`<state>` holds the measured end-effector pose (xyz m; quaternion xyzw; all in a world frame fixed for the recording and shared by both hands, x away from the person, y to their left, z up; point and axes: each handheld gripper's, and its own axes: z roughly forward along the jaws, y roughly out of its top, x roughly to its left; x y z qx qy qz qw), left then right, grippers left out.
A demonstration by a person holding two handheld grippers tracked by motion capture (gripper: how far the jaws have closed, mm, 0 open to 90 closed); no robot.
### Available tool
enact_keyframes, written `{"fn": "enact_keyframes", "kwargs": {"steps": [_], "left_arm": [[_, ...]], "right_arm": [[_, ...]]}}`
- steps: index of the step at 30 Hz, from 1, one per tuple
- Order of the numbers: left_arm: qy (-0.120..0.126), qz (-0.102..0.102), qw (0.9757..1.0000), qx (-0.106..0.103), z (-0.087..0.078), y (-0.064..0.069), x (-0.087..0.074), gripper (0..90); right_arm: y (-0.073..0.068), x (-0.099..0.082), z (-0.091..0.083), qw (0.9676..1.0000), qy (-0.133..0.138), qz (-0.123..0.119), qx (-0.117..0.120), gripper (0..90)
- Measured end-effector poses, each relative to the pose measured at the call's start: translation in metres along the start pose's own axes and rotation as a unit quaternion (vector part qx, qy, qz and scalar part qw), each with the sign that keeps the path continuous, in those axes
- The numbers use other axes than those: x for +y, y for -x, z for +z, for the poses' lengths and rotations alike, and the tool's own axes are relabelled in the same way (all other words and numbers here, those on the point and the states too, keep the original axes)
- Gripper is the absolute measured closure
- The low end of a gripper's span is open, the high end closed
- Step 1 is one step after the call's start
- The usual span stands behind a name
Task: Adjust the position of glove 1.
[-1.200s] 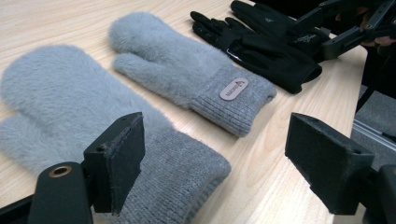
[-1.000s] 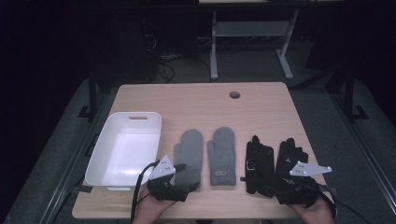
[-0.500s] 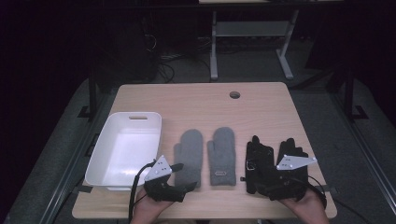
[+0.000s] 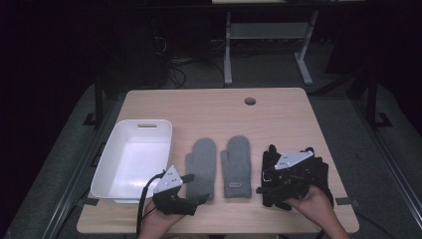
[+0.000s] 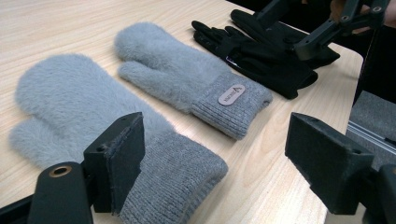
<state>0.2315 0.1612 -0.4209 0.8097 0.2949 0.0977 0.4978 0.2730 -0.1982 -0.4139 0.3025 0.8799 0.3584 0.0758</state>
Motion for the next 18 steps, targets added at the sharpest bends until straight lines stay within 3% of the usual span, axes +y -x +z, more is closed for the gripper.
{"fn": "enact_keyframes", "kwargs": {"steps": [9,18], "left_arm": [[0.001,0.000,1.0000,0.002,-0.001,-0.001,0.001,19.5],[0.002,-0.003,1.0000,0.003,-0.002,-0.001,0.001,19.5]], "right_arm": [[0.004,0.027,0.015,0.9993,-0.017,-0.031,0.008,21.1],[0.010,0.054,0.035,0.9967,-0.045,-0.067,0.009,22.5]]}}
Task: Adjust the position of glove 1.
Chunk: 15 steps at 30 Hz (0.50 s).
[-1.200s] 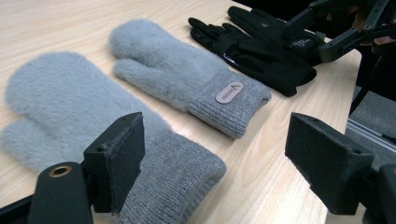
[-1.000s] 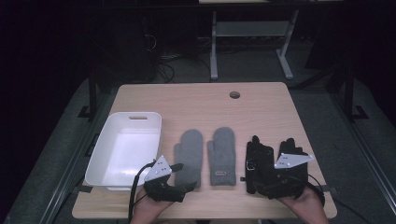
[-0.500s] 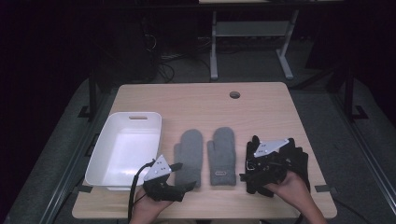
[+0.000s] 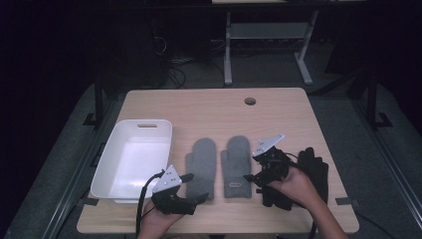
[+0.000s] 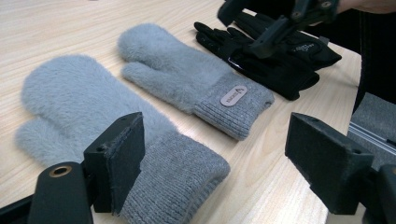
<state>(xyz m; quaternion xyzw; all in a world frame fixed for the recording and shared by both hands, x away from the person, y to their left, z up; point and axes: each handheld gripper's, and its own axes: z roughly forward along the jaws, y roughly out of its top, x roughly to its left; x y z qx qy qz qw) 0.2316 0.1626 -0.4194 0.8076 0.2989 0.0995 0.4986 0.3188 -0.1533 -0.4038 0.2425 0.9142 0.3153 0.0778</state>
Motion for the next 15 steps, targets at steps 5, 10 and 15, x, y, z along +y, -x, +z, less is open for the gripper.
{"fn": "enact_keyframes", "kwargs": {"steps": [5,10,15], "left_arm": [[0.002,-0.003,1.0000,0.002,-0.001,-0.001,0.001,19.5],[0.002,0.000,1.0000,0.002,-0.002,-0.003,0.001,19.5],[0.005,-0.002,1.0000,0.002,-0.002,-0.002,0.001,19.5]], "right_arm": [[0.008,0.013,0.014,0.9998,-0.014,-0.012,0.008,23.2],[0.011,0.020,0.024,0.9995,-0.021,-0.019,0.014,24.4],[0.013,0.029,0.042,0.9987,-0.037,-0.030,0.017,28.2]]}}
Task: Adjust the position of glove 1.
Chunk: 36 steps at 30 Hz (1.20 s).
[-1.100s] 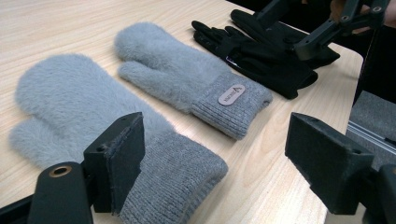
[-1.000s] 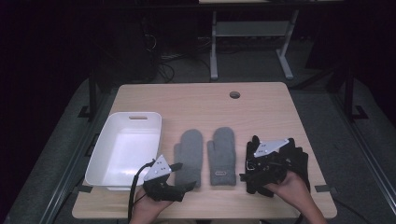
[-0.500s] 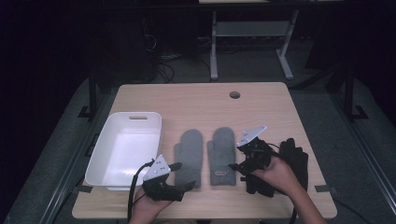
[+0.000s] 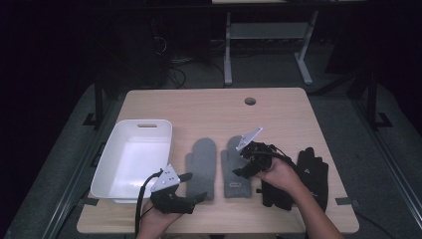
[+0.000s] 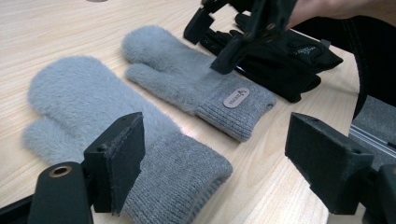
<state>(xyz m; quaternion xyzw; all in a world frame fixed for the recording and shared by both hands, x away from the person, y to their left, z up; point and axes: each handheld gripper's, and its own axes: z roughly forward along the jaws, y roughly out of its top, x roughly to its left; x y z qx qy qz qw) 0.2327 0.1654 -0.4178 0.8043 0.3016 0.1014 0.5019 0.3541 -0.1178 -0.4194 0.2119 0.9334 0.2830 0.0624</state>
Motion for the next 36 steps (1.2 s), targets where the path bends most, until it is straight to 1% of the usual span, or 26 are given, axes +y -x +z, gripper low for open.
{"fn": "enact_keyframes", "kwargs": {"steps": [1,2,4,5,6,7,8,9,10,15,16,17,19,20,23,25,28,29,30,31,32,33,34,35,36], "left_arm": [[0.000,0.000,1.0000,0.000,0.000,0.000,0.000,19.5],[-0.001,0.000,1.0000,0.000,0.000,0.000,0.000,19.5],[0.001,-0.001,1.0000,0.000,0.000,0.000,0.000,19.5],[0.001,-0.001,1.0000,0.000,0.000,0.000,0.000,19.6],[0.002,-0.003,1.0000,0.000,-0.001,0.000,0.000,19.5],[0.002,-0.003,1.0000,0.000,-0.001,0.000,0.000,19.6],[0.003,-0.002,1.0000,0.000,-0.001,0.000,0.000,19.6],[0.003,-0.002,1.0000,0.000,-0.001,0.000,0.000,19.6],[0.003,-0.003,1.0000,-0.001,-0.001,0.000,0.000,19.7],[0.001,0.002,1.0000,-0.001,0.000,0.000,0.000,19.7],[0.001,0.001,1.0000,-0.002,0.000,0.001,0.000,19.7],[0.001,-0.001,1.0000,-0.002,0.000,0.001,0.000,19.7],[0.001,-0.002,1.0000,-0.003,0.000,0.002,0.000,19.7],[0.001,-0.001,1.0000,-0.003,0.000,0.002,0.000,19.7],[-0.001,0.001,1.0000,-0.003,0.000,0.002,0.000,19.7],[-0.001,0.000,1.0000,-0.003,0.000,0.002,0.000,19.7],[0.002,-0.004,1.0000,-0.002,0.000,0.002,0.000,19.8],[0.002,-0.004,1.0000,-0.002,0.000,0.002,0.000,19.8],[0.001,-0.003,1.0000,-0.002,0.000,0.001,0.000,19.9],[0.001,-0.003,1.0000,-0.002,0.000,0.001,0.000,20.0],[0.001,-0.003,1.0000,-0.003,-0.001,0.001,0.000,20.0],[0.001,-0.003,1.0000,-0.003,-0.001,0.001,0.000,20.1],[0.003,-0.003,1.0000,-0.002,-0.001,0.001,0.001,20.1],[0.003,-0.003,1.0000,-0.002,-0.001,0.001,0.001,20.1],[0.003,-0.004,1.0000,-0.002,-0.002,0.001,0.001,20.1]], "right_arm": [[0.000,0.000,0.000,1.0000,0.000,0.000,0.000,28.2],[0.001,0.002,0.003,1.0000,-0.004,-0.002,0.000,28.8],[0.003,0.005,0.013,0.9997,-0.023,-0.003,0.005,31.3],[0.003,0.005,0.013,0.9997,-0.023,-0.003,0.005,31.3],[0.005,0.005,0.019,0.9995,-0.032,-0.002,0.006,32.0],[0.005,0.005,0.019,0.9995,-0.032,-0.002,0.006,32.0],[0.006,0.004,0.023,0.9991,-0.042,0.001,0.008,32.2],[0.006,0.004,0.023,0.9991,-0.042,0.001,0.008,32.2],[0.007,0.002,0.026,0.9989,-0.044,0.009,0.013,32.0],[0.009,0.000,0.028,0.9986,-0.045,0.019,0.020,31.9],[0.009,-0.001,0.028,0.9987,-0.044,0.018,0.018,31.9],[0.007,-0.002,0.029,0.9990,-0.042,0.012,0.009,31.8],[0.006,-0.002,0.030,0.9991,-0.041,0.010,0.005,31.6],[0.004,-0.003,0.030,0.9992,-0.040,0.006,-0.002,31.3],[0.003,-0.003,0.030,0.9991,-0.041,0.012,-0.002,31.6],[0.003,-0.003,0.030,0.9989,-0.044,0.015,-0.001,36.6],[0.003,-0.003,0.030,0.9988,-0.047,0.014,0.000,47.0],[0.003,-0.003,0.030,0.9988,-0.047,0.014,0.000,47.0],[0.003,-0.003,0.029,0.9987,-0.049,0.014,0.002,53.0],[0.003,-0.003,0.029,0.9987,-0.049,0.014,0.002,53.0],[0.002,-0.003,0.028,0.9985,-0.050,0.022,0.009,60.8],[0.002,-0.003,0.028,0.9985,-0.050,0.022,0.009,60.8],[0.003,-0.004,0.028,0.9984,-0.047,0.028,0.011,66.8],[0.003,-0.004,0.028,0.9984,-0.047,0.028,0.011,66.8],[0.003,-0.004,0.027,0.9984,-0.047,0.030,0.011,69.7]]}}
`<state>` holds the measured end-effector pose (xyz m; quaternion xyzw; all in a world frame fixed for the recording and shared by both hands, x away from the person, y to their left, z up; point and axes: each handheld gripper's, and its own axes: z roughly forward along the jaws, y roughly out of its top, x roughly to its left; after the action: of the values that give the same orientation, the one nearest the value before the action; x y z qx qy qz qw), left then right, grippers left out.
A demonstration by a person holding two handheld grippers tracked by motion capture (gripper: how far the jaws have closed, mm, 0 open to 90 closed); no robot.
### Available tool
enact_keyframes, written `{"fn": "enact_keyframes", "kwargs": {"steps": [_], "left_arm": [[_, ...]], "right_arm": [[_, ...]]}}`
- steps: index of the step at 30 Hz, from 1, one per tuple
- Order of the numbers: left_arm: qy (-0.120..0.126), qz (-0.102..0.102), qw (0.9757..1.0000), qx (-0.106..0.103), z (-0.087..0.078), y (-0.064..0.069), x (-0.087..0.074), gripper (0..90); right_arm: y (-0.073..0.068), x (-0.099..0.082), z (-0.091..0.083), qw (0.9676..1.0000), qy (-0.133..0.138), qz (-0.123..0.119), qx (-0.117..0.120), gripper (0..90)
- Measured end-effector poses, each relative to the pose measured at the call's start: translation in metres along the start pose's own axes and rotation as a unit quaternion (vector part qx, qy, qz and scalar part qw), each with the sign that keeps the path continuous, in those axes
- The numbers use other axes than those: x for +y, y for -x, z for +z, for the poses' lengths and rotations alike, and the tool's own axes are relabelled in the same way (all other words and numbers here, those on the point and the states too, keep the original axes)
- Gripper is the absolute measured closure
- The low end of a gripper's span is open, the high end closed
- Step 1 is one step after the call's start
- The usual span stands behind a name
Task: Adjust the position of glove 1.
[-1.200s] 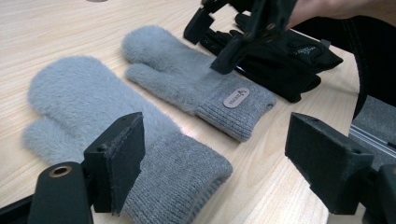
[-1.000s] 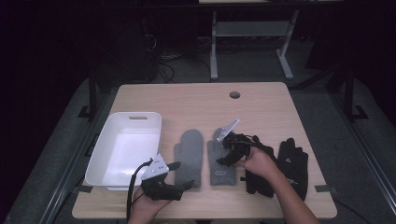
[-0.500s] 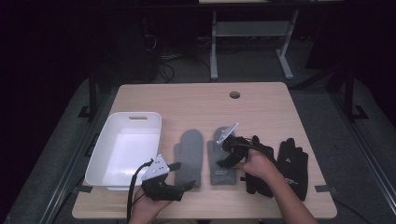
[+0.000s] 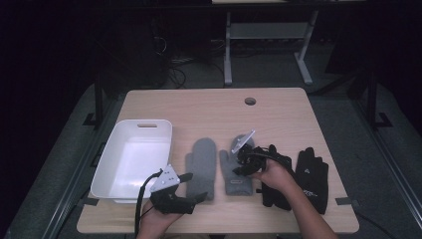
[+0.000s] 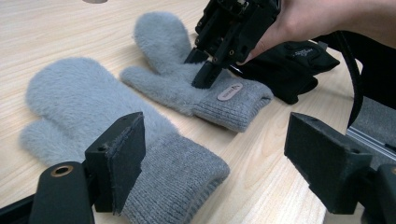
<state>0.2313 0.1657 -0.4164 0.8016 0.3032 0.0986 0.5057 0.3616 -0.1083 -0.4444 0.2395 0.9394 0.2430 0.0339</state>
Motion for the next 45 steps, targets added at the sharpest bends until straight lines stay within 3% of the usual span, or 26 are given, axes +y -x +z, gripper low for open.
{"fn": "enact_keyframes", "kwargs": {"steps": [1,6,14,23,28,33,38,45], "left_arm": [[0.001,-0.002,1.0000,0.000,0.000,0.000,0.000,20.1],[0.002,-0.002,1.0000,0.003,-0.001,-0.001,0.001,20.1],[0.004,-0.006,1.0000,0.007,-0.004,-0.004,0.001,20.1],[0.010,-0.008,0.9999,0.011,-0.008,-0.005,0.003,20.0],[0.020,-0.011,0.9996,0.015,-0.010,-0.004,0.005,19.5],[0.025,-0.010,0.9994,0.021,-0.012,-0.003,0.006,18.9],[0.029,-0.013,0.9992,0.024,-0.015,-0.005,0.007,18.8],[0.035,-0.019,0.9988,0.030,-0.019,-0.008,0.008,18.8]], "right_arm": [[-0.001,0.000,-0.001,1.0000,0.000,0.003,-0.005,74.4],[-0.004,0.001,-0.003,0.9998,0.000,0.014,-0.012,79.4],[-0.010,0.004,-0.015,0.9993,0.015,0.028,-0.022,82.0],[-0.020,0.017,-0.038,0.9989,0.038,0.024,-0.013,82.1],[-0.029,0.036,-0.051,0.9983,0.057,0.013,0.004,82.1],[-0.034,0.053,-0.048,0.9977,0.063,0.011,0.022,82.0],[-0.042,0.077,-0.032,0.9975,0.057,-0.002,0.042,81.9],[-0.045,0.091,-0.018,0.9973,0.045,-0.005,0.058,81.9]]}}
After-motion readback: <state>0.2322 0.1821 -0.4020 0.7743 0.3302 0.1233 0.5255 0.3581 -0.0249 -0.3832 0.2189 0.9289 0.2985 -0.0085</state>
